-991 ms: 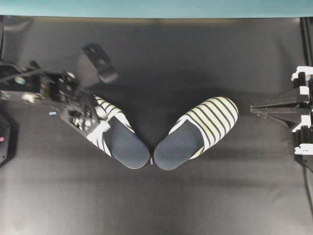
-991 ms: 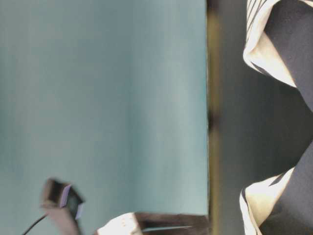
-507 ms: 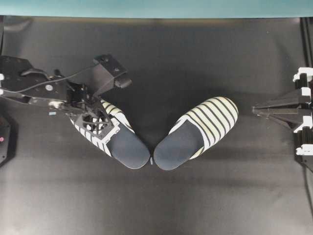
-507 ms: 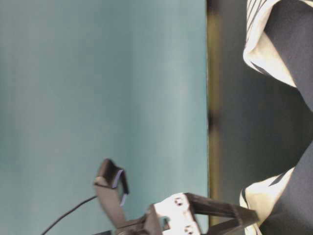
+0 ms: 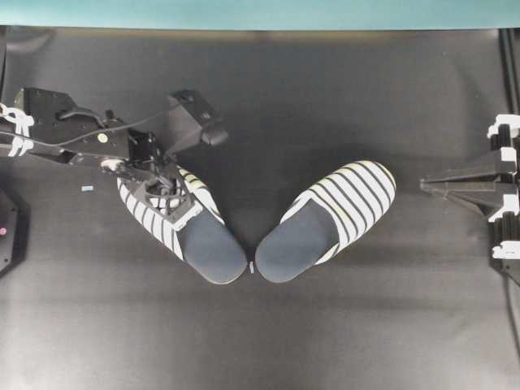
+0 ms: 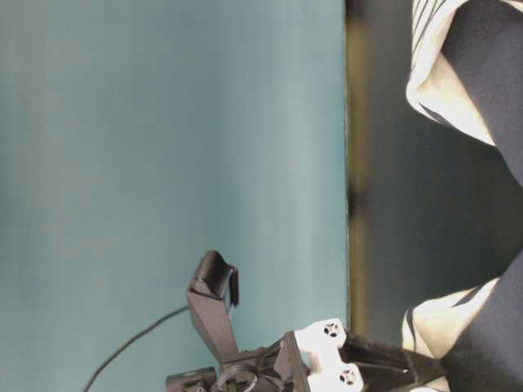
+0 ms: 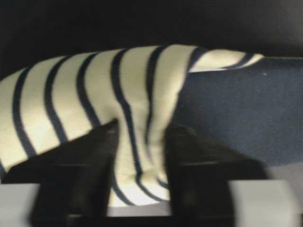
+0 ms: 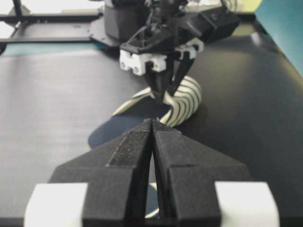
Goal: Arrange the slippers with the left arm.
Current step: 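Rotate the held left slipper so its toe points straight down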
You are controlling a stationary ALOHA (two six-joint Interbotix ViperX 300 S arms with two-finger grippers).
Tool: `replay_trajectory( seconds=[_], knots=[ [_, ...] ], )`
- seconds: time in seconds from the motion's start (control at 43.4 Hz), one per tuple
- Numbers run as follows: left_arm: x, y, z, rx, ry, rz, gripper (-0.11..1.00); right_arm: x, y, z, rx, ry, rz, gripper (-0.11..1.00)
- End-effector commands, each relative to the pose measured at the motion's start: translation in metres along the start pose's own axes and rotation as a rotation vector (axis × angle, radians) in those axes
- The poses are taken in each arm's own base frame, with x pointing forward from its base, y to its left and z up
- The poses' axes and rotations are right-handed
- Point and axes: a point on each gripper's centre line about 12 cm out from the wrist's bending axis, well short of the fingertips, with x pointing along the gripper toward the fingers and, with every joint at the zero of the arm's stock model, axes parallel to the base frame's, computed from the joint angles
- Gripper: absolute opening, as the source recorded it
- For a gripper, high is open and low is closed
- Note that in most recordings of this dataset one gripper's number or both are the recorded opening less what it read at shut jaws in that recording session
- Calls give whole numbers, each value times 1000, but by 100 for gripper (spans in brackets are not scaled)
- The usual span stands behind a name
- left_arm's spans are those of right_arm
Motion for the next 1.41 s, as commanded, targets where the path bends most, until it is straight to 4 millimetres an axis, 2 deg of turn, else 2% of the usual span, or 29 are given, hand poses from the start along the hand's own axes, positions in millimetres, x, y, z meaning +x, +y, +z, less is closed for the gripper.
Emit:
replay_trajectory(
  seconds=[0.0,0.069,0.207,0.323,0.438,0.576,0.761,0.945,1.221,1.383],
  knots=[
    [-18,-7,14,83,-71,-30,16,1,-1,3,0,-12,-3,0],
    [-30,-12,25,147,-113,-43,2,1,-1,3,0,-14,-3,0],
    [-59,-22,49,324,-218,-61,1,1,-1,3,2,-14,-3,0],
    [-66,-27,60,382,-250,-62,1,1,-1,2,5,-9,-4,0],
    [-58,-26,60,385,-240,-59,1,1,-1,1,14,-6,-5,0],
    [-36,-25,55,385,-202,-50,1,0,-1,2,12,-12,-6,0],
    [-17,-28,56,365,-212,-60,1,0,-1,1,14,-11,-6,0],
    [-9,-34,53,375,-202,-64,1,0,-1,-1,14,-6,-6,0],
    [18,-32,42,360,-141,-52,1,0,-1,-3,14,-2,-6,0],
    [19,-31,41,359,-144,-53,2,0,-1,-3,14,-3,-6,0]
  ],
)
